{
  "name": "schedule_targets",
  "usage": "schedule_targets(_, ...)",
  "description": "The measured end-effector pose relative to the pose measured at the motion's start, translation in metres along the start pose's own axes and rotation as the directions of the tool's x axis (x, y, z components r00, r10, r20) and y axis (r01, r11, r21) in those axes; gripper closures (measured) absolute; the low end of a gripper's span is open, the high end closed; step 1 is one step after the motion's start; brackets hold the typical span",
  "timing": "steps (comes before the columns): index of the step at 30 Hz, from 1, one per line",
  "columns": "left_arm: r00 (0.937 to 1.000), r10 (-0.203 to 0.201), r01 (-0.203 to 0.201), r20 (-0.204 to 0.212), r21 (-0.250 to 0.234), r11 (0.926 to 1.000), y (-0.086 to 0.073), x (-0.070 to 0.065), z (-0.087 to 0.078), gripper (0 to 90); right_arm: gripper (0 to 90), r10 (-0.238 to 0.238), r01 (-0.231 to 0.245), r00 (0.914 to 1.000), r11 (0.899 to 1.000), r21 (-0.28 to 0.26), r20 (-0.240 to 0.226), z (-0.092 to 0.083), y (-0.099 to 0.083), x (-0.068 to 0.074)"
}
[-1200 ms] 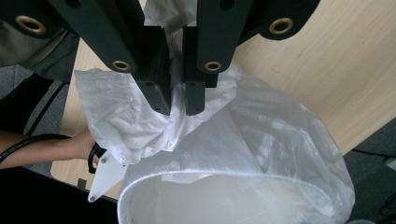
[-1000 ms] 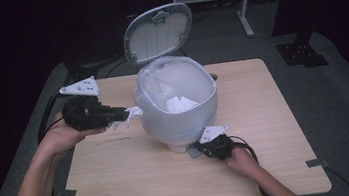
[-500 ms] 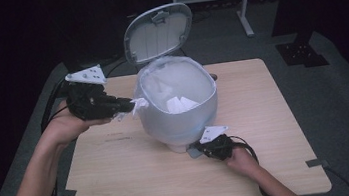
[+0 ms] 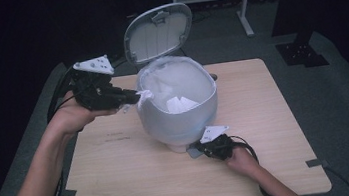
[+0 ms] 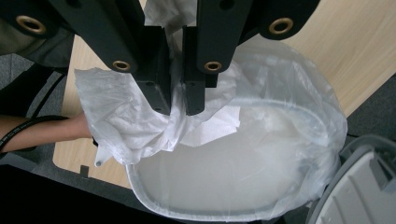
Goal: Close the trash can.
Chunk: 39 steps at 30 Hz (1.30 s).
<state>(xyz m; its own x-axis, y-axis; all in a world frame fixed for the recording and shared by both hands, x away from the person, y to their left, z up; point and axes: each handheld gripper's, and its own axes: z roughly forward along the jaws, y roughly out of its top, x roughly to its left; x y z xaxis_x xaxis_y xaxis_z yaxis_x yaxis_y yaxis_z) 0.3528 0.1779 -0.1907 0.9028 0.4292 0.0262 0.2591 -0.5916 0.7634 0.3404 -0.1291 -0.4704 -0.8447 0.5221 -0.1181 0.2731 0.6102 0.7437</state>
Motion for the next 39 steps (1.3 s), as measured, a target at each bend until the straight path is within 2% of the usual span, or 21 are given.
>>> schedule_targets(7, 0.9998, 0.014, -0.014, 0.012, 0.003, 0.9999, 0.014, 0.0, 0.01, 83.2, 85.9, -0.001, 0.001, 1.0, 1.0, 0.0, 0.0, 0.0, 0.0, 0.0)
schedule_targets(17, 0.9996, 0.015, -0.015, 0.022, 0.001, 0.9999, 0.022, 0.001, 0.02, 83.1, 86.0, 0.001, -0.001, 1.0, 1.0, -0.001, 0.004, 0.0, 0.0, 0.001)
schedule_targets(24, 0.9993, 0.014, -0.014, 0.034, 0.004, 0.9999, 0.031, 0.003, 0.036, 82.9, 86.0, 0.005, -0.005, 1.0, 1.0, -0.001, 0.003, 0.0, 0.0, 0.0)
schedule_targets(38, 0.9999, 0.014, -0.014, 0.009, 0.037, 0.9992, 0.046, 0.011, 0.064, 82.9, 86.0, 0.004, -0.004, 1.0, 1.0, 0.002, 0.002, 0.0, 0.0, 0.001)
schedule_targets(39, 0.9996, 0.017, -0.018, 0.024, 0.049, 0.9987, 0.048, 0.012, 0.07, 82.9, 85.9, 0.003, -0.003, 1.0, 1.0, 0.002, 0.003, 0.0, 0.0, 0.001)
